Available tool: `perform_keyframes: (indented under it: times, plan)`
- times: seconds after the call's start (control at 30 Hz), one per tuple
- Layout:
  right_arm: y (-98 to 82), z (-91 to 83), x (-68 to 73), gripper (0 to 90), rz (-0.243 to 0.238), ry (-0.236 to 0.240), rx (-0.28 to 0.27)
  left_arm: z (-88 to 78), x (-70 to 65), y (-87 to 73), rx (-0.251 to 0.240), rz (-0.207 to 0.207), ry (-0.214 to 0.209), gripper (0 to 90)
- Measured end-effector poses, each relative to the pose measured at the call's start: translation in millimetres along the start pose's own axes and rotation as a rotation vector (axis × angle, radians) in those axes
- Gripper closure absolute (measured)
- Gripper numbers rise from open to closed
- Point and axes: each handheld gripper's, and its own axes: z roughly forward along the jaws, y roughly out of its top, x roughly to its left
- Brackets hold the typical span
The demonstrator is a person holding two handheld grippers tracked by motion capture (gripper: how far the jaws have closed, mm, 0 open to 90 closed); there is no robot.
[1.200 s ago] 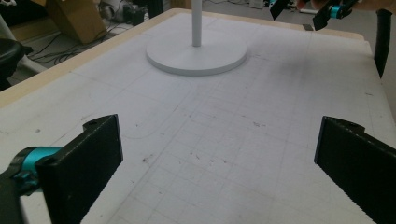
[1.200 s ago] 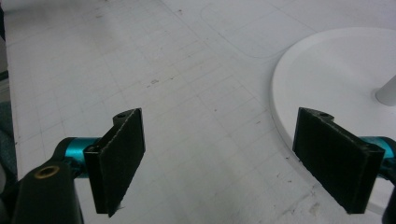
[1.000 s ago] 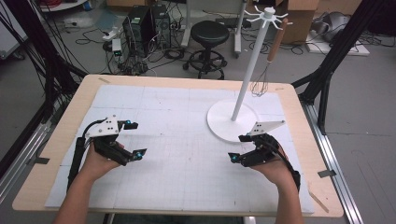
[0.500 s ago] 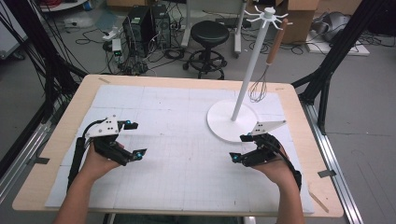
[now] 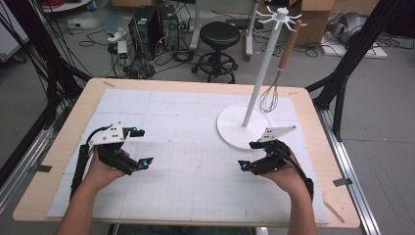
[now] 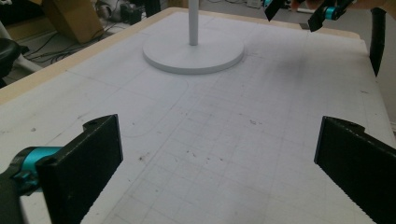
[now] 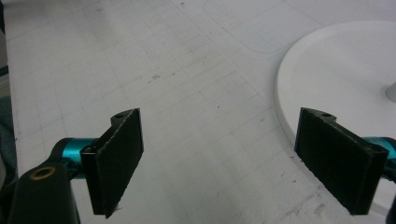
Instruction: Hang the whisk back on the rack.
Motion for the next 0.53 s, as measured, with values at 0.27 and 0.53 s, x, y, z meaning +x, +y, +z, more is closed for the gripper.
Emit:
perform_keyframes:
  times: [0.27,0.53]
  plan:
    - [0.1,-2.8,0.3,14.6,0.006,-0.007,-0.017,1.4,-0.1,-0.6,0.009,0.002,0.0,1.6]
    - [0.2,-1.1,-0.3,14.6,-0.001,-0.004,-0.015,1.5,0.2,-0.7,0.009,0.002,0.001,1.6]
